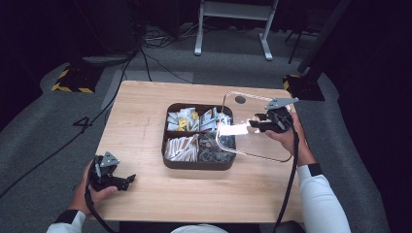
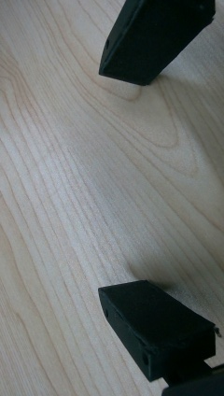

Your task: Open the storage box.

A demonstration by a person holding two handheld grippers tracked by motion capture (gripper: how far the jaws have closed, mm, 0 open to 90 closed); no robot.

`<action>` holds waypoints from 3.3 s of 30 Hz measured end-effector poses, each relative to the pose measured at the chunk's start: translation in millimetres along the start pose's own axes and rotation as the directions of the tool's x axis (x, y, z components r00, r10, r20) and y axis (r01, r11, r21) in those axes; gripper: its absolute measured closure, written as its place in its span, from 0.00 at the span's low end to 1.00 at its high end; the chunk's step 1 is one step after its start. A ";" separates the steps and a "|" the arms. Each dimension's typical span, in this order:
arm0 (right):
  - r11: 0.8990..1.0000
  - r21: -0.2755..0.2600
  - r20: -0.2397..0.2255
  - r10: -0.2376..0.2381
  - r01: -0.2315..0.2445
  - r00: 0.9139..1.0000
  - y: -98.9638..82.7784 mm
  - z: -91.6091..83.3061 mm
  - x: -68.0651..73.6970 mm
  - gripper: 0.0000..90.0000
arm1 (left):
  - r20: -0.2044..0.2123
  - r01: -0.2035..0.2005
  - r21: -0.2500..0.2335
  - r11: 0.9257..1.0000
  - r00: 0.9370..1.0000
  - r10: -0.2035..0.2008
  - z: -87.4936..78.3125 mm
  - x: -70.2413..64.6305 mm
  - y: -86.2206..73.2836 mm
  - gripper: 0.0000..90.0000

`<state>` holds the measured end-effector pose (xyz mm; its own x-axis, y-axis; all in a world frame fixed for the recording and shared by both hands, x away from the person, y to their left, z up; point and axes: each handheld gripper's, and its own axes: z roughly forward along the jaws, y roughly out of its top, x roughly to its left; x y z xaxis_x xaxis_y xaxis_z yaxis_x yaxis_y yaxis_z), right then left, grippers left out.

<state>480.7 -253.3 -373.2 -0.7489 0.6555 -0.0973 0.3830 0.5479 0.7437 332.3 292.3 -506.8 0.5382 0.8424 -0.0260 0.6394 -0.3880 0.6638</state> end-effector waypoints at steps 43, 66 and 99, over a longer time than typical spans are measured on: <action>0.991 0.053 0.048 0.124 -0.126 0.991 -81.5 -13.9 -36.4 0.66 | 0.000 0.000 0.001 1.000 1.000 0.000 0.0 0.0 0.0 0.00; 0.981 0.128 0.039 0.144 -0.148 0.989 -110.2 16.0 -41.7 0.66 | 0.000 0.000 0.000 1.000 1.000 0.000 -0.1 0.0 -0.1 0.00; 0.969 0.116 0.053 0.216 -0.220 0.975 -120.8 32.9 -44.2 0.36 | 0.001 -0.003 0.000 1.000 1.000 0.003 -0.2 0.2 -0.2 0.00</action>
<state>485.4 -331.3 -480.5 -0.6189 0.7849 0.0303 0.5985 0.4463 0.6653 332.2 292.6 -506.8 0.5403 0.8411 -0.0246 0.6380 -0.3903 0.6638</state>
